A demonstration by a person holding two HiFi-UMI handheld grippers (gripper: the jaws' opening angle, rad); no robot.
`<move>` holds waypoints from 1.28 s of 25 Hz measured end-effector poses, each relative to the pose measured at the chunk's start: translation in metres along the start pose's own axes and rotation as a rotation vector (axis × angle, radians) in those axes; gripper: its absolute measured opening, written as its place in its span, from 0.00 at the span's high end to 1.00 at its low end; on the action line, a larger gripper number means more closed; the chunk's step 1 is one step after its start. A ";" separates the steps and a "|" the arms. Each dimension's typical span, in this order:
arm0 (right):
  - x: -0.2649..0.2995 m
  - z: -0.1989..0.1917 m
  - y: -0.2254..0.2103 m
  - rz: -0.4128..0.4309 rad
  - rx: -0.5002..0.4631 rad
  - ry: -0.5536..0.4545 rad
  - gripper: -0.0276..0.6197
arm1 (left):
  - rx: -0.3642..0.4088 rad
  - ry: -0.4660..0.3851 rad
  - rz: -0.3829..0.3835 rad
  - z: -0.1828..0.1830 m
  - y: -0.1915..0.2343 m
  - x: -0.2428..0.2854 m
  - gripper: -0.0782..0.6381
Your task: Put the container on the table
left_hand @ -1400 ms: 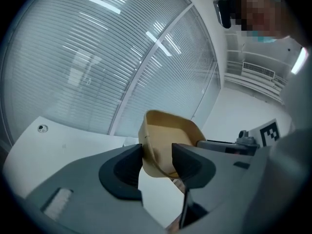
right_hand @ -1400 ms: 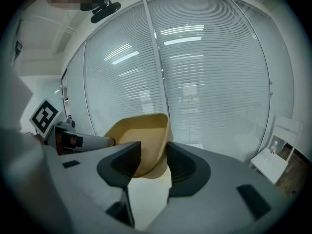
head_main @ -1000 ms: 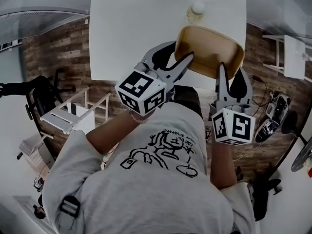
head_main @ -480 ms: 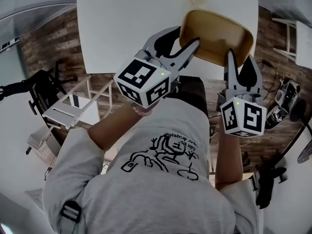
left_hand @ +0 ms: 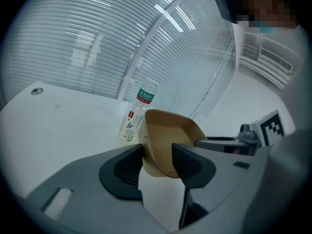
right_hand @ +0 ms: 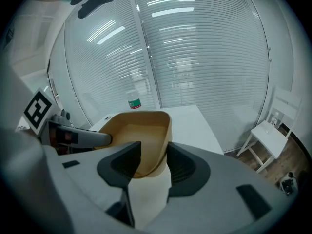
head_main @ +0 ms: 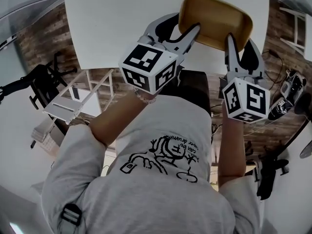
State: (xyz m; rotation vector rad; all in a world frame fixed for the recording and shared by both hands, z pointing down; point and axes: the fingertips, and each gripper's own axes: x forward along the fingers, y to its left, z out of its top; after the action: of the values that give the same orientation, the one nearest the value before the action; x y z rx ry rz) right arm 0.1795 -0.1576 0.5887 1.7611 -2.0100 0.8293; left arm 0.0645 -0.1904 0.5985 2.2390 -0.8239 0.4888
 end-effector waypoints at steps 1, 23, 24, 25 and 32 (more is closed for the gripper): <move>0.005 -0.007 -0.001 0.001 0.000 0.014 0.71 | 0.000 0.013 0.013 -0.006 0.005 0.004 0.65; 0.065 -0.094 -0.019 0.031 0.013 0.216 0.71 | 0.034 0.220 0.104 -0.075 0.050 0.058 0.65; 0.065 -0.095 -0.020 0.033 0.014 0.220 0.71 | 0.038 0.226 0.105 -0.077 0.050 0.059 0.65; 0.066 -0.097 -0.020 0.034 0.017 0.221 0.71 | 0.039 0.230 0.106 -0.078 0.051 0.060 0.65; 0.070 -0.098 -0.021 0.032 0.025 0.218 0.71 | 0.033 0.221 0.097 -0.078 0.054 0.062 0.65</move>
State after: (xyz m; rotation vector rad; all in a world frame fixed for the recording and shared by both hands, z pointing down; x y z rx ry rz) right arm 0.1758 -0.1523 0.7108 1.5794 -1.8969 1.0136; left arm 0.0646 -0.1905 0.7115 2.1344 -0.8150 0.7861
